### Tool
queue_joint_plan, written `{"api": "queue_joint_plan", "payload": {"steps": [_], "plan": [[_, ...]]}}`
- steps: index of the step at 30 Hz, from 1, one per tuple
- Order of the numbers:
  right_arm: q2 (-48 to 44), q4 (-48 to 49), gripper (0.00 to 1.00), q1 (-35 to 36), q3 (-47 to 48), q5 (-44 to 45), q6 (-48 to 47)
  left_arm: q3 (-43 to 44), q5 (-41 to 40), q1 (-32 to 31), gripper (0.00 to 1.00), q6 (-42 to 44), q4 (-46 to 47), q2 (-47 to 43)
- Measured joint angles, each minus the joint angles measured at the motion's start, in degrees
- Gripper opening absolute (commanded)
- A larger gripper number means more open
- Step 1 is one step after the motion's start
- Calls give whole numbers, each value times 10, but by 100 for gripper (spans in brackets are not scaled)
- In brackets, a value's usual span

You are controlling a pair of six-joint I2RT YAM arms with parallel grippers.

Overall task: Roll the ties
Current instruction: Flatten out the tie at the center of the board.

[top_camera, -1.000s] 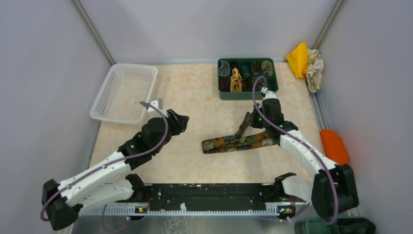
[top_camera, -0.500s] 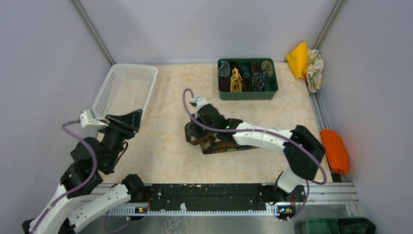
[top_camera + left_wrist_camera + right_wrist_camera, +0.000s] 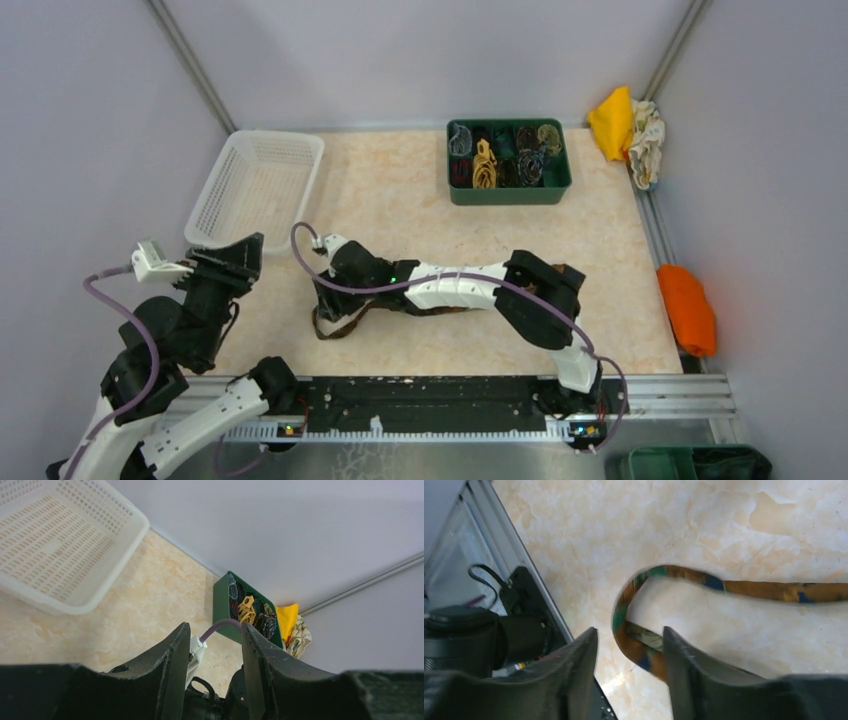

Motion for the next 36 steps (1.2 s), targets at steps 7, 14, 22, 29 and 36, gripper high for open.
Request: {"api": "queue_joint_plan", "payload": {"steps": [7, 14, 22, 29, 36], "plan": [[-45, -42, 57, 8, -48, 82, -23, -24, -23, 0, 50, 2, 3, 0], [-231, -129, 15, -9, -153, 238, -19, -84, 5, 1, 13, 2, 64, 82], [-394, -209, 0, -192, -362, 299, 45, -188, 138, 2, 2, -12, 176, 280], [-406, -273, 0, -362, -421, 290, 49, -231, 205, 2, 1, -36, 228, 353], [-333, -262, 0, -433, -409, 262, 30, -249, 236, 2, 2, -41, 268, 366]]}}
